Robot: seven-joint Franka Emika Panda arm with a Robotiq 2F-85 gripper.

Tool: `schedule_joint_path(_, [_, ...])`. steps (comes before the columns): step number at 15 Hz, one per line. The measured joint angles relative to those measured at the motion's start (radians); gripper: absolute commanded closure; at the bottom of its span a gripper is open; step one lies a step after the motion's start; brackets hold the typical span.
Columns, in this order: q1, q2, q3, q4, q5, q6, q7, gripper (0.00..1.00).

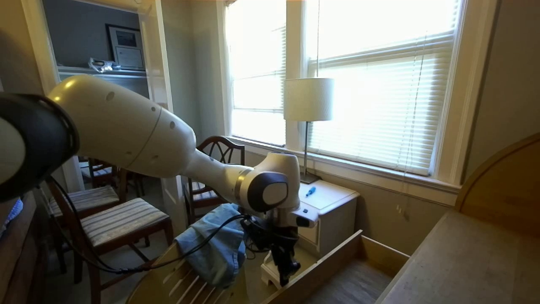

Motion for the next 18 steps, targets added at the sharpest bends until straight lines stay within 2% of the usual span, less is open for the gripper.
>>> schedule_joint_path(5, [0.046, -0.003, -0.051, 0.010, -0.062, -0.082, 0.116, 1.00])
schedule_joint_path(9, [0.047, -0.003, -0.044, 0.010, -0.076, -0.076, 0.092, 1.00])
schedule_joint_path(11, [0.038, -0.003, -0.032, 0.010, -0.076, -0.015, 0.053, 1.00])
schedule_joint_path(13, [0.021, -0.004, 0.001, 0.010, -0.076, 0.096, 0.003, 1.00])
schedule_joint_path(18, [-0.035, -0.002, 0.136, 0.005, -0.046, 0.316, -0.142, 0.99])
